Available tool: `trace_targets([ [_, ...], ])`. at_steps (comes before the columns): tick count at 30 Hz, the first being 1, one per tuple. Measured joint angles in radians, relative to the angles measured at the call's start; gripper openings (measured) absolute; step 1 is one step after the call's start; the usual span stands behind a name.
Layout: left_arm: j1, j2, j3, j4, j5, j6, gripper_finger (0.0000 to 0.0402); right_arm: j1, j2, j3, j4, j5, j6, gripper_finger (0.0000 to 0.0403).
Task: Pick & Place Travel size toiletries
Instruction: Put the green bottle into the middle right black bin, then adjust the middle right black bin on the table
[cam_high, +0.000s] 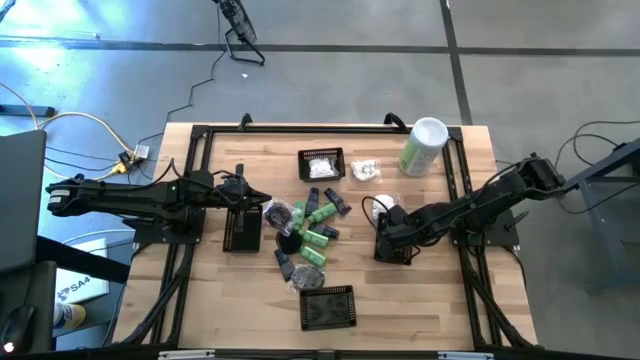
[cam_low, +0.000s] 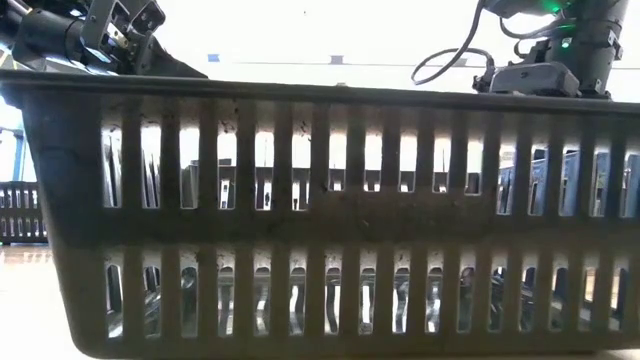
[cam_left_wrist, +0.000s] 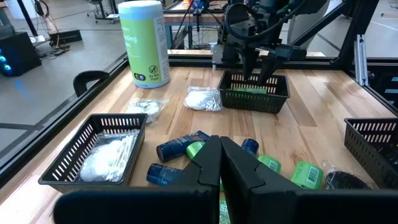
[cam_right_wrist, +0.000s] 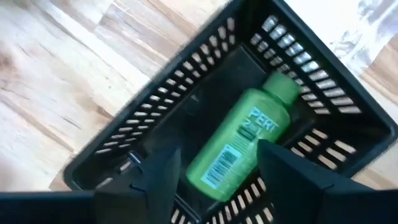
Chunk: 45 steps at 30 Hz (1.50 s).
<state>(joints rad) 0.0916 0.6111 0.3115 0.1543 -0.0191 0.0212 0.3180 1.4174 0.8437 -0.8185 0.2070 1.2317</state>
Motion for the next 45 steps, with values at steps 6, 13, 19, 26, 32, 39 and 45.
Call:
trace_targets([
  [6,0.0,0.0,0.0,0.0,0.0,0.0,0.0,0.0,0.0,0.013,-0.039,-0.001,-0.042,0.014],
  [13,0.0,0.0,0.0,0.001,0.0,-0.001,0.0,0.0,-0.025,0.024,-0.127,0.003,-0.047,0.0037],
  [19,0.0,0.0,0.0,0.002,0.0,-0.002,0.0,0.001,-0.083,0.025,-0.252,0.077,0.031,0.0005],
  [26,0.0,0.0,0.0,0.001,0.0,-0.004,0.0,-0.001,-0.124,-0.014,-0.288,0.09,0.058,0.0004],
  [32,0.0,0.0,0.0,0.001,0.0,-0.004,0.0,-0.005,-0.137,-0.101,-0.282,0.076,0.135,0.0003],
  [39,0.0,0.0,0.0,0.002,0.0,-0.004,0.0,-0.006,-0.139,-0.148,-0.266,0.133,0.164,0.0003],
  [45,0.0,0.0,0.0,0.001,0.0,-0.003,0.0,-0.006,-0.139,-0.212,-0.167,0.135,0.163,0.0003],
])
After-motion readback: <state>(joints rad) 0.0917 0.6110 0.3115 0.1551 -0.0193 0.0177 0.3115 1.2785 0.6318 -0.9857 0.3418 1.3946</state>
